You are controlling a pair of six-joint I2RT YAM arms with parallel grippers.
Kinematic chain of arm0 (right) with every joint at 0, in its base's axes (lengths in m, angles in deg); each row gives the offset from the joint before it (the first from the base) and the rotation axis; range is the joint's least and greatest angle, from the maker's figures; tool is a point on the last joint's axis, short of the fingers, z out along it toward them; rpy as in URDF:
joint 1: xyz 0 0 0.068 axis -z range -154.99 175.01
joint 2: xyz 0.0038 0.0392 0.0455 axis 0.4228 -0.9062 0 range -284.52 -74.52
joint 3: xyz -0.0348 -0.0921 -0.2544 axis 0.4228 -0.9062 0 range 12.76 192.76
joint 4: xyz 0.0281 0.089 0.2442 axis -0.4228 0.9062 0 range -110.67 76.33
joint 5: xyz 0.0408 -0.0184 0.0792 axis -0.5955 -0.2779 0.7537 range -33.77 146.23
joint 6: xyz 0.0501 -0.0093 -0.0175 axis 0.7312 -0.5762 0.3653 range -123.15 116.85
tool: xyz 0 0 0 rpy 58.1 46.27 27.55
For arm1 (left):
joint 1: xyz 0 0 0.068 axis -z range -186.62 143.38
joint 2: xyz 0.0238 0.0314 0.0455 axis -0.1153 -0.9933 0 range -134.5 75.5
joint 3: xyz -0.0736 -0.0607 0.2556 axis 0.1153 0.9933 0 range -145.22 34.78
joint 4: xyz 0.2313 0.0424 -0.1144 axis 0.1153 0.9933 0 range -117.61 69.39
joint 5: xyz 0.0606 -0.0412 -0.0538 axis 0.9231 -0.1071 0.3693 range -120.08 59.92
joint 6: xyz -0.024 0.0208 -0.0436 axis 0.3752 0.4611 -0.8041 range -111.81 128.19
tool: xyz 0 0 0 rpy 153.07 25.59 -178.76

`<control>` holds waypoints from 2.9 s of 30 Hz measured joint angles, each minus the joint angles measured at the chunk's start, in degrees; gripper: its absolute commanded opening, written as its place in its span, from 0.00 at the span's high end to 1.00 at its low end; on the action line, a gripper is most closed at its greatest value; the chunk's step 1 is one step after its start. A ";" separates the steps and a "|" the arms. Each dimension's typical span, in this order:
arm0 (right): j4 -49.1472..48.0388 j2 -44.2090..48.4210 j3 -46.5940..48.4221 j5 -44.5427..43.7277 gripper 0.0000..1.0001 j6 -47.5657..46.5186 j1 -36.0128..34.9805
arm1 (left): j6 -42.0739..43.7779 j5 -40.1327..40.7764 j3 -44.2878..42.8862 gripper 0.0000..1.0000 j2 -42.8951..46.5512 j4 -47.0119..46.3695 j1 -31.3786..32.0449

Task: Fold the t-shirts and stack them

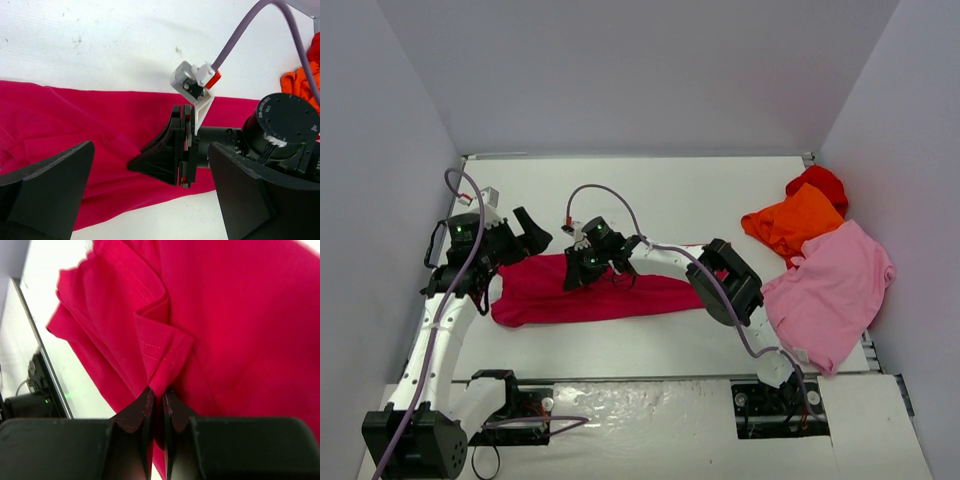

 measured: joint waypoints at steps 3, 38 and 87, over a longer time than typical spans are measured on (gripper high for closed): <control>0.32 1.88 -3.13 -0.18 0.82 0.04 -0.64 | 0.03 -0.01 0.00 0.03 -0.29 -0.17 0.02; 5.72 30.81 -24.29 -20.66 0.83 -1.29 -9.53 | 1.62 0.37 -3.97 0.03 -3.00 3.88 1.40; 17.94 8.19 2.60 -25.38 0.45 -3.33 14.51 | -5.51 -8.73 3.10 0.03 5.58 22.94 2.36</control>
